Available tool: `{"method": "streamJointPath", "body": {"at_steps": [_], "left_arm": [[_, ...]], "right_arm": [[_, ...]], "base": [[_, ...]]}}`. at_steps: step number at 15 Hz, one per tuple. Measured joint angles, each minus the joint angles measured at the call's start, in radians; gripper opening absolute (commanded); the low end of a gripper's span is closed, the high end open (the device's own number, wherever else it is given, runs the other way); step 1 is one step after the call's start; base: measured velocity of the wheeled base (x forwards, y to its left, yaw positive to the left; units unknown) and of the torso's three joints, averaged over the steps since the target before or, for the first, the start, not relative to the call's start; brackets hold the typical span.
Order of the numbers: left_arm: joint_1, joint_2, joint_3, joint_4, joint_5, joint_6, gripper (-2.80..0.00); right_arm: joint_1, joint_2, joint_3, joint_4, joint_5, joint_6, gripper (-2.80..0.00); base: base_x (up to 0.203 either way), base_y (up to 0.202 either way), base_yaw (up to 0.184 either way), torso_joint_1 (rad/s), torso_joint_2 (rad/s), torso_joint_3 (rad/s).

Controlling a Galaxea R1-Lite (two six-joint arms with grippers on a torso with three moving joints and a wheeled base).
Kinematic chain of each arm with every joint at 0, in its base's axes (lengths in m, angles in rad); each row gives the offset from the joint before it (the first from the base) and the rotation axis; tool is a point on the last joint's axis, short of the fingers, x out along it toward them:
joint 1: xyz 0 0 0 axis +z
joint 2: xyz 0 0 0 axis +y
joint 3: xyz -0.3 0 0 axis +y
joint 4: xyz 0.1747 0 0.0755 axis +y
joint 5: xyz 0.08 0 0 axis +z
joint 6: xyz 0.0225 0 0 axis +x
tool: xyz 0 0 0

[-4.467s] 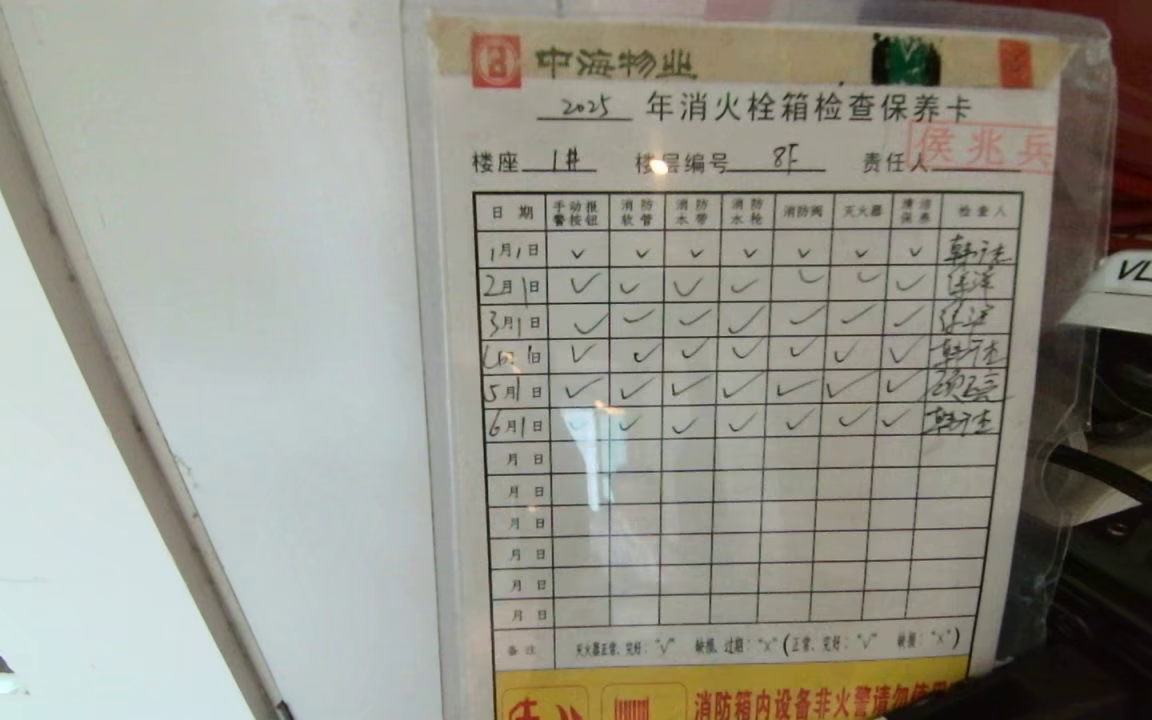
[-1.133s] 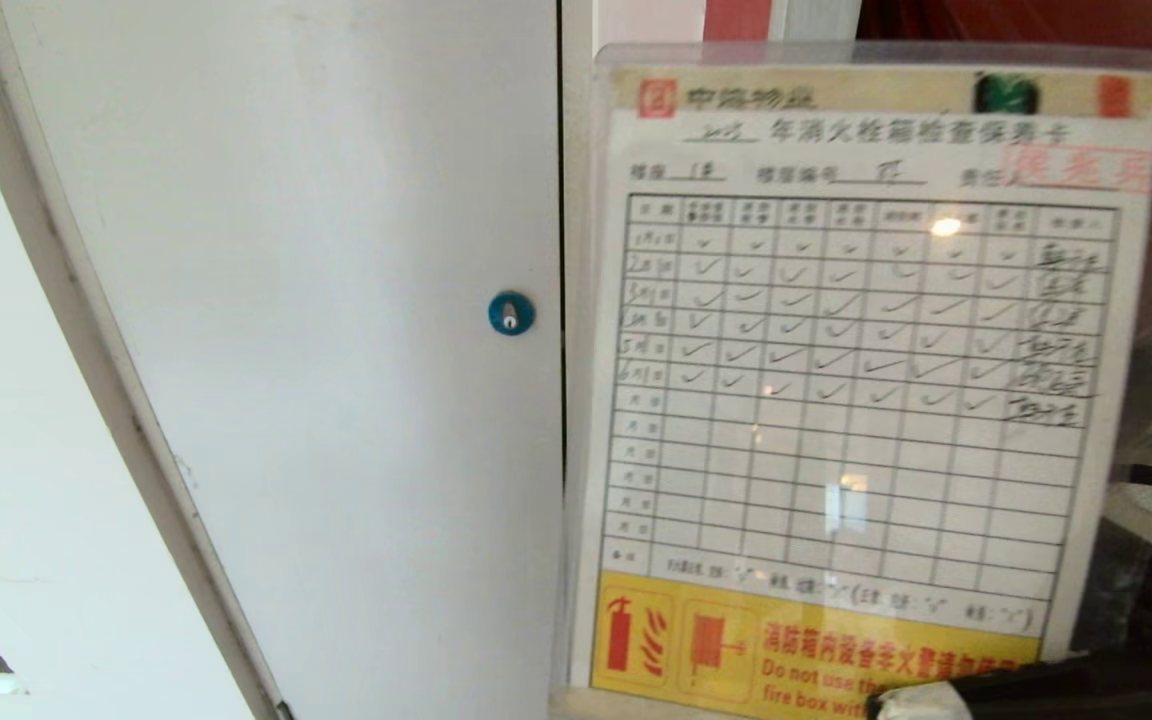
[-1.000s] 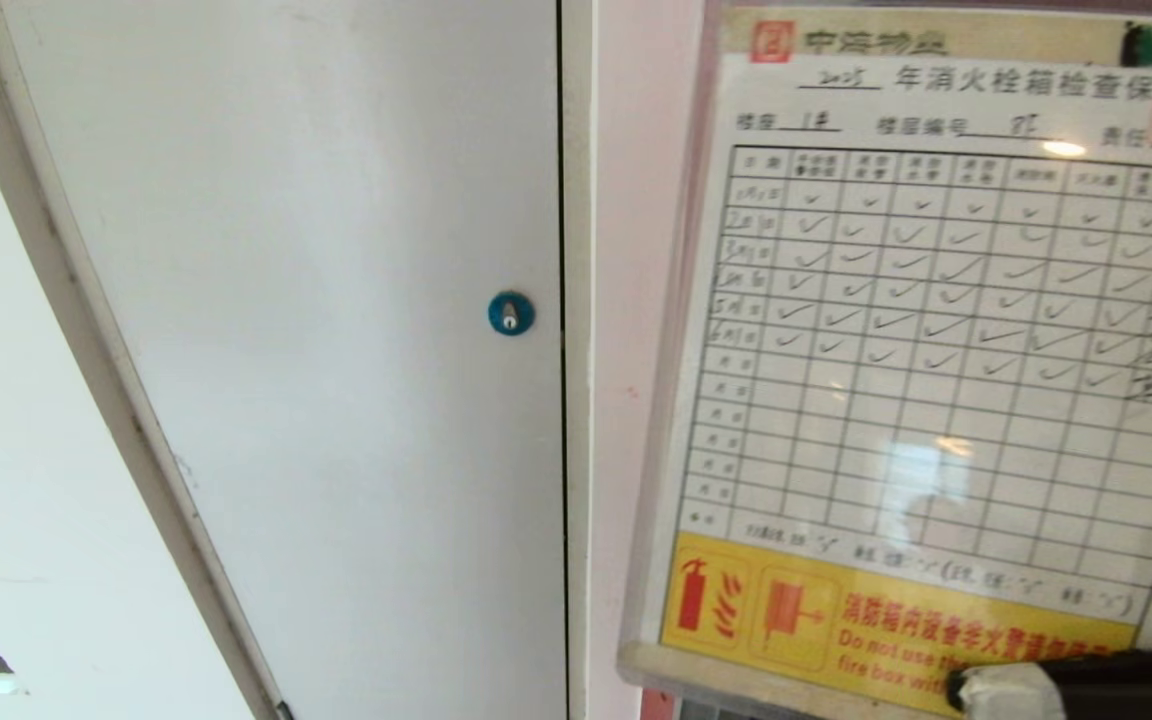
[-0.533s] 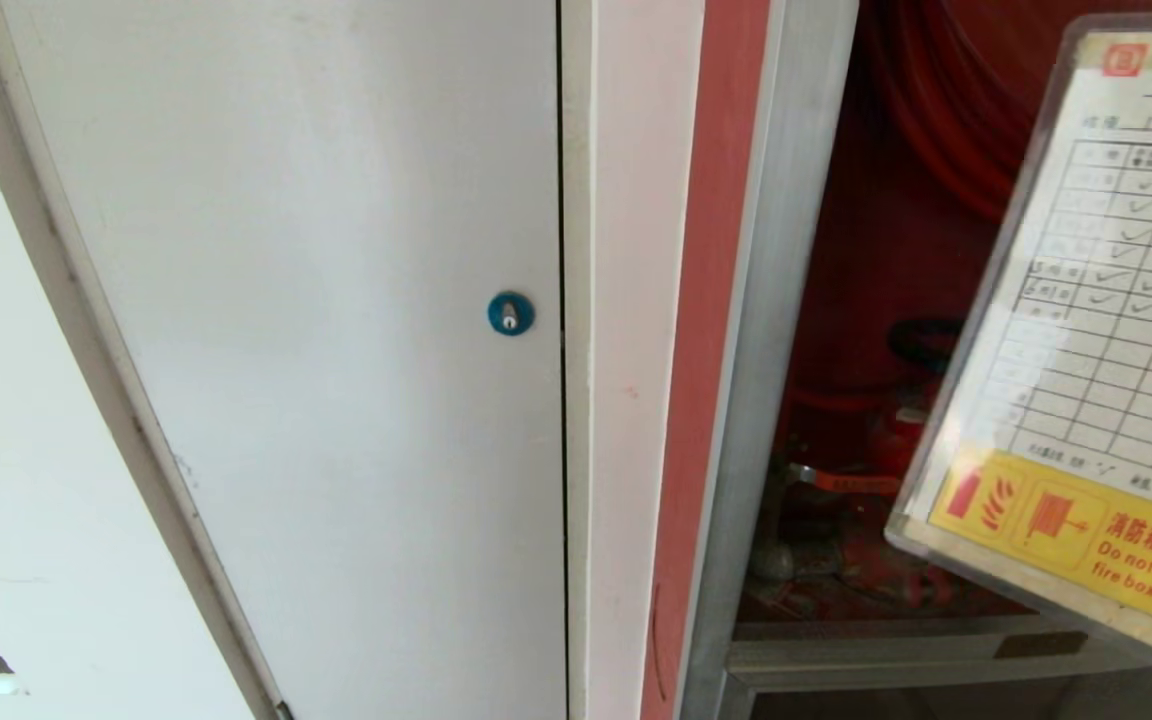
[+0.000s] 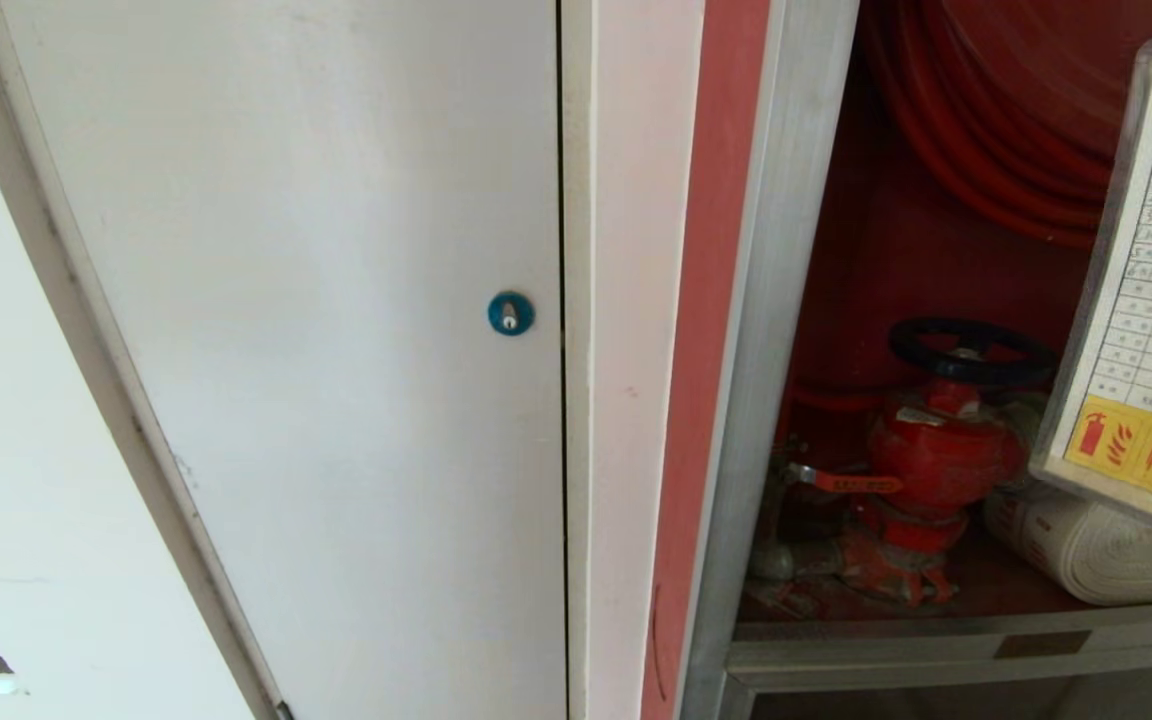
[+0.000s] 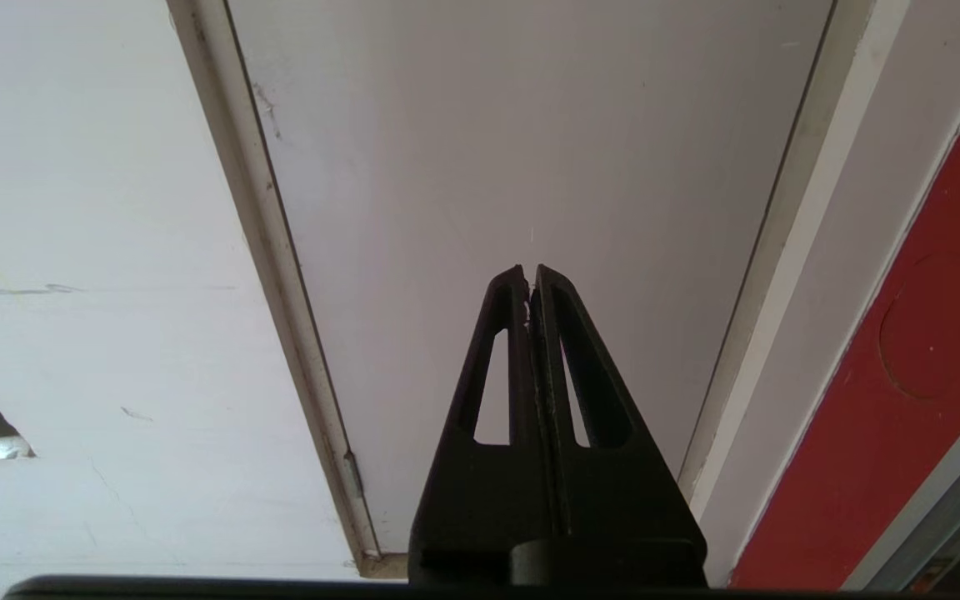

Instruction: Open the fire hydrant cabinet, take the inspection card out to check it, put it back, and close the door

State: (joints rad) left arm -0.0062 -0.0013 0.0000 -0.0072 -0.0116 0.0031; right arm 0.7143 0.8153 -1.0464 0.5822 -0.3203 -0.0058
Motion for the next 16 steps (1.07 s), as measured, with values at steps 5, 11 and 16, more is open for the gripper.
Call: {"method": "streamJointPath", "body": {"at_steps": [5, 11, 16], "left_arm": [[0.000, 0.000, 0.000, 0.000, -0.001, 0.000, -2.80], [0.000, 0.000, 0.000, 0.000, -0.001, 0.000, -2.80], [0.000, 0.000, 0.000, 0.000, 0.000, 0.000, -2.80]], "right_arm": [[-0.079, 0.091, -0.085, 0.098, -0.131, -0.170, -2.80], [-0.430, 0.211, -0.254, 0.105, -0.136, -0.593, -2.80], [-0.597, 0.337, -0.398, 0.112, -0.133, -0.979, -2.80]], "base": [[0.000, 0.000, 0.000, 0.000, 0.00, 0.000], [0.000, 0.000, 0.000, 0.000, 0.00, 0.000], [0.000, 0.000, 0.000, 0.000, 0.00, 0.000]]}}
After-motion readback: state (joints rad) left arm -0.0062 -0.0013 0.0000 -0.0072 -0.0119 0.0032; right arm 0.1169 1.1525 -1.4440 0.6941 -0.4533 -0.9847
